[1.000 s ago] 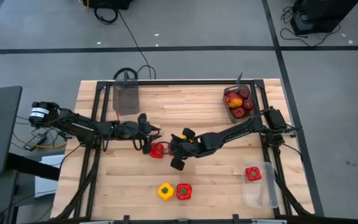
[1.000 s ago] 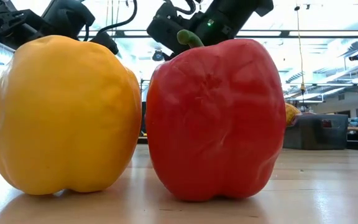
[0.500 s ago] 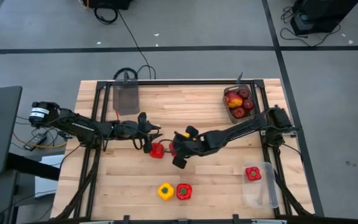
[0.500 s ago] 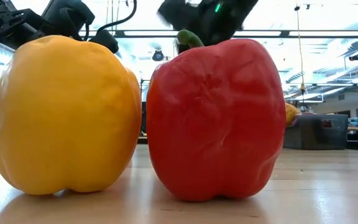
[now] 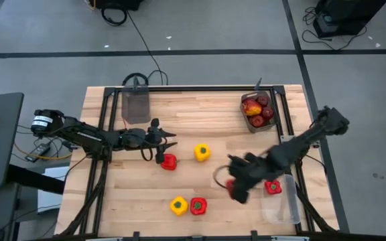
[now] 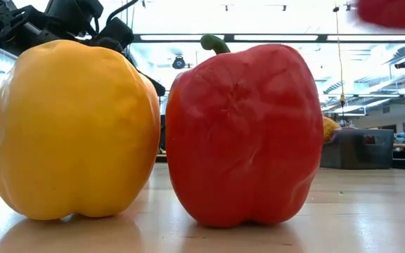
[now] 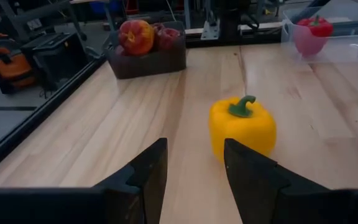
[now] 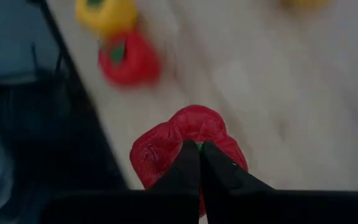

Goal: Sort produce into baskets
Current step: Put the top right red bell pepper into the transparent bin

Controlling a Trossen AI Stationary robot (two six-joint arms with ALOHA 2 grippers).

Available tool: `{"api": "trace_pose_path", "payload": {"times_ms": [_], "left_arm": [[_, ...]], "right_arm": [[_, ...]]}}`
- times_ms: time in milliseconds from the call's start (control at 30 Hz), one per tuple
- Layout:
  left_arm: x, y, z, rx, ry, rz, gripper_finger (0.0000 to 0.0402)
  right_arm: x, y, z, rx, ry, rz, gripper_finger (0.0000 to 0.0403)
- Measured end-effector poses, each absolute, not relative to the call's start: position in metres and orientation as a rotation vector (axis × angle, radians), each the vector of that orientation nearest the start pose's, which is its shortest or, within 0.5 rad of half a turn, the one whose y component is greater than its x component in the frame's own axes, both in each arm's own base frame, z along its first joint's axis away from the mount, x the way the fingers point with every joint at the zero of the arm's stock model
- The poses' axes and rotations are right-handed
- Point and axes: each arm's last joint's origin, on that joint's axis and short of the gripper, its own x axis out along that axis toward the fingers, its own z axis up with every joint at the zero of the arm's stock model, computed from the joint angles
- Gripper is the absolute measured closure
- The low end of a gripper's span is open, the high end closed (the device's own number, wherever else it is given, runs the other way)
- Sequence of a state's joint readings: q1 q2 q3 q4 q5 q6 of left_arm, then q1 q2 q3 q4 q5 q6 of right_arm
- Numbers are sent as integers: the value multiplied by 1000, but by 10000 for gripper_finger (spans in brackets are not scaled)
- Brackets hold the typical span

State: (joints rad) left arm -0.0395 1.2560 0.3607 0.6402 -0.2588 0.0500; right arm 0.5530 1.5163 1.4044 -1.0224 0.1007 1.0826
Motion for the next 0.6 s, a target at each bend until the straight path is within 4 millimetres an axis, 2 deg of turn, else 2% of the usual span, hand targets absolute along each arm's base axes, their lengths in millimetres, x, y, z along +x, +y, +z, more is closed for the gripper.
{"api": "trace_pose_path", "payload": {"times_ms": [133,267,433,600], "left_arm": [[231,-2,176,70,259,214,238],[231,-2,176,25,261,218,238],[231,-2,176,3,258,221,238],[231,-2,176,-1,256,199,238]], "right_arm": [[217,179,317,655,1233,-235,398],[190,207,312,630,1207,-310,398],[169,240,291,634,1223,-412,398],[153,259,261,548,1352,-582,398]]}}
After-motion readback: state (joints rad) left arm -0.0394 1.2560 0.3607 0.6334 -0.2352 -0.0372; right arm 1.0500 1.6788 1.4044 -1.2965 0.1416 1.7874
